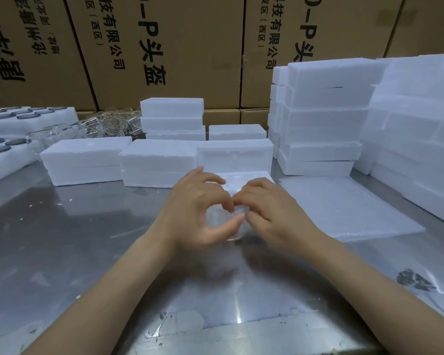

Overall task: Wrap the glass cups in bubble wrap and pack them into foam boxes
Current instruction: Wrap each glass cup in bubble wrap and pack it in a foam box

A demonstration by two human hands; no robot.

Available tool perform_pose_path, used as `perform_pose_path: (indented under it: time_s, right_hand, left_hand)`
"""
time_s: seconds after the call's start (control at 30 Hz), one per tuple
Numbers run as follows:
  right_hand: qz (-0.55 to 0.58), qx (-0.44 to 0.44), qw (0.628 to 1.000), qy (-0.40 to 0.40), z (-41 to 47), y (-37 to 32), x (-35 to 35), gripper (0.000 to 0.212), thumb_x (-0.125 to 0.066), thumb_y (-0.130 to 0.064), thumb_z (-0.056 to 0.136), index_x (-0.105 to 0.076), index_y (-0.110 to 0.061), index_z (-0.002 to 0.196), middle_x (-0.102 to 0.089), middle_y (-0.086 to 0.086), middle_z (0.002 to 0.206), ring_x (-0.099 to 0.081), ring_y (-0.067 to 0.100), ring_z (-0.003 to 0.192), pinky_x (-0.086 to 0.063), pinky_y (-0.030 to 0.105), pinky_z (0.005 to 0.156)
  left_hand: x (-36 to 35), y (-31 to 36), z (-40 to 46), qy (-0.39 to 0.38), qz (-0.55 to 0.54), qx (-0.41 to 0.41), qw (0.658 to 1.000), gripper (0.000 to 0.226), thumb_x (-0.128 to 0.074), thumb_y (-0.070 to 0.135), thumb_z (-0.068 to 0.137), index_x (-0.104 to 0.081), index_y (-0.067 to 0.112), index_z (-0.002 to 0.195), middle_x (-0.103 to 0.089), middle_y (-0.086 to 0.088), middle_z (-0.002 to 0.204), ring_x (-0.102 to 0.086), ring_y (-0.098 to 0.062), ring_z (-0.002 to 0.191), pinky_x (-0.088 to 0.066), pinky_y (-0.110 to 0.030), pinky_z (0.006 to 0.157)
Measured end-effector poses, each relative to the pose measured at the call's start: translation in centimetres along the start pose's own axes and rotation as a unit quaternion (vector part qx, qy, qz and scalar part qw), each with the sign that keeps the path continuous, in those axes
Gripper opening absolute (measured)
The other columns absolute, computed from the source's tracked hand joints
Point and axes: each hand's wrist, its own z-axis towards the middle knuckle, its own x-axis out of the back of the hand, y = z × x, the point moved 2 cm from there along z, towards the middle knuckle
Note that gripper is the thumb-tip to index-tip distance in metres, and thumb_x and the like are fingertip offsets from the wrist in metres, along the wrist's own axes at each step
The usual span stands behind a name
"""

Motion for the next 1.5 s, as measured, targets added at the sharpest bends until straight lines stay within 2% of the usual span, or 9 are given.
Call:
perform_pose_path:
  time_s: [0.17,0.33,0.43,0.67,0.9,1.03,1.17,1.37,1.5]
  right_hand:
    - [-0.051,0.019,0.997,-0.049,0.3,-0.9,-0.5,0.015,-0.04,-0.015,0.08,-0.049,-0.028,0.081,-0.063,-0.01,0.097,-0.029,0.007,0.117,-0.017,0.013,0.077]
    - [-0.104,0.049,0.992,-0.051,0.4,-0.6,-1.6,0.022,-0.047,-0.008,0.081,-0.056,-0.011,0.101,-0.059,0.0,0.107,-0.032,0.019,0.123,-0.014,0.017,0.08]
    - [0.013,0.032,0.999,-0.03,-0.1,-0.4,-1.5,0.036,-0.046,0.0,0.077,-0.056,-0.01,0.109,-0.056,-0.005,0.109,-0.038,0.016,0.119,-0.025,0.015,0.087]
    - [0.236,-0.129,0.935,0.232,-0.6,2.1,1.9,0.016,-0.048,-0.022,0.086,-0.056,-0.035,0.089,-0.064,-0.018,0.089,-0.058,0.002,0.089,-0.044,0.017,0.077]
    - [0.194,-0.193,0.962,-0.009,-0.7,3.9,1.6,0.031,-0.057,-0.067,0.073,-0.062,-0.039,0.086,-0.068,-0.016,0.082,-0.062,-0.001,0.075,-0.046,0.02,0.067]
    - [0.168,-0.131,0.976,-0.056,-0.6,3.5,0.8,0.023,-0.073,-0.048,0.075,-0.061,-0.036,0.091,-0.063,-0.019,0.077,-0.057,-0.001,0.067,-0.043,0.013,0.063]
    - [0.217,-0.092,0.972,-0.006,-0.3,3.1,0.5,0.004,-0.069,-0.023,0.085,-0.066,-0.023,0.082,-0.063,-0.007,0.072,-0.062,0.011,0.063,-0.052,0.03,0.064]
    - [0.335,-0.095,0.928,0.135,0.6,3.3,1.5,0.008,-0.065,-0.015,0.088,-0.067,-0.022,0.085,-0.067,-0.003,0.077,-0.062,0.006,0.06,-0.05,0.017,0.06]
    - [0.339,-0.1,0.913,0.205,1.7,4.0,2.0,0.012,-0.064,-0.018,0.09,-0.064,-0.029,0.085,-0.062,-0.012,0.071,-0.059,0.0,0.059,-0.043,0.008,0.057]
  left_hand:
    - [-0.8,0.0,0.2,-0.118,0.022,-0.006,0.993,0.048,-0.045,0.053,0.078,-0.07,0.015,0.065,-0.065,0.001,0.064,-0.061,-0.019,0.088,-0.041,-0.039,0.082]
    - [-1.3,-0.7,0.0,-0.12,0.026,0.009,0.992,0.049,-0.04,0.056,0.076,-0.07,0.019,0.065,-0.064,0.007,0.064,-0.053,-0.01,0.097,-0.039,-0.031,0.087]
    - [-1.2,-0.7,-0.1,-0.104,0.03,0.003,0.994,0.05,-0.042,0.056,0.076,-0.072,0.017,0.067,-0.066,0.002,0.069,-0.056,-0.013,0.09,-0.038,-0.03,0.085]
    - [0.2,-1.7,0.0,0.065,-0.156,0.083,0.982,0.028,-0.047,0.039,0.075,-0.063,0.017,0.079,-0.067,0.005,0.089,-0.058,-0.015,0.094,-0.042,-0.029,0.086]
    - [-1.2,-2.2,-0.3,-0.066,-0.1,0.095,0.988,0.062,-0.051,0.065,0.072,-0.052,0.03,0.123,-0.05,0.024,0.121,-0.037,0.003,0.12,-0.025,-0.008,0.1]
    - [-1.9,-2.0,-0.3,-0.07,-0.08,0.099,0.989,0.071,-0.06,0.068,0.071,-0.044,0.036,0.132,-0.054,0.022,0.12,-0.04,0.002,0.115,-0.03,-0.01,0.096]
    - [-1.9,-2.1,0.0,-0.053,-0.123,0.131,0.982,0.069,-0.066,0.065,0.07,-0.042,0.042,0.13,-0.054,0.025,0.116,-0.051,0.003,0.106,-0.039,-0.016,0.089]
    - [-0.9,-2.5,0.5,0.033,-0.202,0.171,0.964,0.076,-0.056,0.071,0.069,-0.037,0.043,0.137,-0.045,0.026,0.135,-0.039,0.019,0.118,-0.026,0.005,0.09]
    - [-1.2,-3.4,0.6,0.059,-0.209,0.195,0.956,0.067,-0.066,0.048,0.083,-0.036,0.039,0.142,-0.04,0.023,0.142,-0.036,0.015,0.123,-0.021,0.007,0.091]
